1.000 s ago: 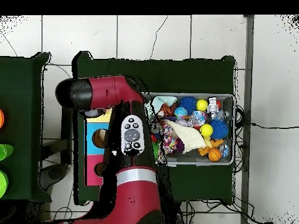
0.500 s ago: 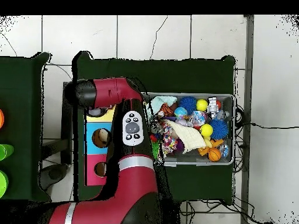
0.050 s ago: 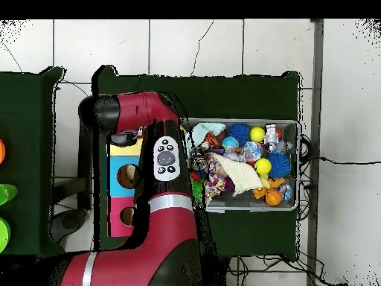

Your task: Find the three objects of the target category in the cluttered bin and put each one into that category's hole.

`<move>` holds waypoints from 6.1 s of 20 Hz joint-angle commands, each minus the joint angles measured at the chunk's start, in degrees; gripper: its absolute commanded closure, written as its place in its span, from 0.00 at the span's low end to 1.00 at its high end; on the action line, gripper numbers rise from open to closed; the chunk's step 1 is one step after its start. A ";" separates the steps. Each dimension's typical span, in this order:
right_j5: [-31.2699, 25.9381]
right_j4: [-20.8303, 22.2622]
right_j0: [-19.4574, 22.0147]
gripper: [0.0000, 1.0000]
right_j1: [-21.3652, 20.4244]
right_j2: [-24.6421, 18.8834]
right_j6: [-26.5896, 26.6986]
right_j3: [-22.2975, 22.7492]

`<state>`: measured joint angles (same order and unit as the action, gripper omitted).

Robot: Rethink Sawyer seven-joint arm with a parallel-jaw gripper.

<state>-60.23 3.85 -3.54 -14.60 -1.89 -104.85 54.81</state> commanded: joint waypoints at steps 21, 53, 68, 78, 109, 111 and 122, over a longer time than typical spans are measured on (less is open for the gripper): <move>5.50 1.71 1.81 0.00 -16.10 -1.51 -0.75 11.63; 33.70 3.86 4.39 1.00 -17.06 -6.23 -3.11 16.40; 34.63 7.76 1.47 1.00 -9.66 -1.02 -1.18 12.51; 27.37 7.55 2.40 1.00 -7.17 -1.46 1.26 11.52; 3.87 5.05 3.95 1.00 -14.20 -5.44 3.43 16.59; 9.51 5.23 4.95 1.00 -13.45 -6.89 3.92 17.97; 19.67 6.85 6.33 1.00 -12.02 -8.92 1.11 19.61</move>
<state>-41.90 9.04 1.25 -29.04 -6.33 -104.85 66.34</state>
